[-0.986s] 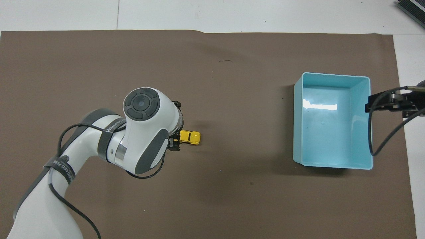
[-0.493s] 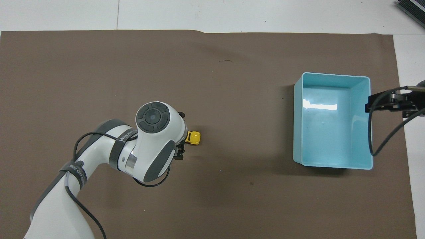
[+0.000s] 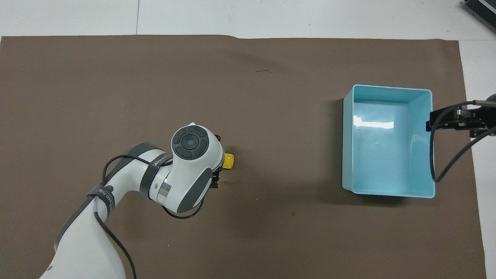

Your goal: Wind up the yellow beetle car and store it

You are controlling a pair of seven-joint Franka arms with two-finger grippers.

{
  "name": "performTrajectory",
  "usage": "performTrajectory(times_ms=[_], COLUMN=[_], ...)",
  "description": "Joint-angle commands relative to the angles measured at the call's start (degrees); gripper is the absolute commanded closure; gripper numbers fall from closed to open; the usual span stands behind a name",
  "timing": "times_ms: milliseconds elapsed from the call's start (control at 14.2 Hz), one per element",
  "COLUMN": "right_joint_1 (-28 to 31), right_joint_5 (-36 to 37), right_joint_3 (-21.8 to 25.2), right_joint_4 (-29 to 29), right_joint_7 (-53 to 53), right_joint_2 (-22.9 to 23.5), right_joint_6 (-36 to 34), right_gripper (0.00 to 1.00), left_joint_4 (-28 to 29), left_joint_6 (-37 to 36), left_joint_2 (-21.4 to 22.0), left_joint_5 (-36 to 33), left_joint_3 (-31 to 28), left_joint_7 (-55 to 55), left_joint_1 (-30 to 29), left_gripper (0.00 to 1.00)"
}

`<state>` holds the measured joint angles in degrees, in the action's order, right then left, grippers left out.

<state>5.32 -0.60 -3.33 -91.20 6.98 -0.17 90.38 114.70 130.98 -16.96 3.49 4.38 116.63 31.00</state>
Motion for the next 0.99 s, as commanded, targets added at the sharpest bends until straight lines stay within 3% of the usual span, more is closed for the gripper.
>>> performTrajectory(times_ms=[0, 282, 423, 634, 704, 915], right_joint_1=[0.39, 0.30, 0.39, 0.39, 0.30, 0.30], right_joint_5=[-0.89, -0.89, -0.89, -0.89, -0.89, -0.89], right_joint_3=[-0.19, -0.19, -0.19, -0.19, -0.19, -0.19], right_joint_4=[1.12, 1.12, 1.12, 1.12, 1.12, 1.12], right_joint_7=[-1.26, -1.26, -1.26, -1.26, -1.26, -1.26], right_joint_2=[0.61, 0.52, 0.61, 0.61, 0.52, 0.61], right_joint_6=[-0.64, -0.64, -0.64, -0.64, -0.64, -0.64], right_gripper=[0.00, 0.00, 0.00, 0.00, 0.00, 0.00], left_joint_4=[0.44, 0.00, -0.35, -0.53, -0.44, -0.01], left_joint_6=[0.34, 0.33, 0.42, 0.51, 0.25, 0.42], left_joint_2=[0.35, 0.26, 0.26, 0.17, 0.17, 0.17], left_joint_5=[-1.47, -1.56, -1.56, -1.56, -1.56, -1.56], left_joint_3=[-1.22, -1.31, -1.31, -1.22, -1.31, -1.31], left_joint_7=[0.97, 0.97, 0.97, 1.06, 1.06, 1.06], left_joint_1=[1.17, 0.82, 0.47, 0.38, 0.29, 0.20], left_gripper=[0.00, 0.01, 0.28, 0.76, 0.85, 0.86])
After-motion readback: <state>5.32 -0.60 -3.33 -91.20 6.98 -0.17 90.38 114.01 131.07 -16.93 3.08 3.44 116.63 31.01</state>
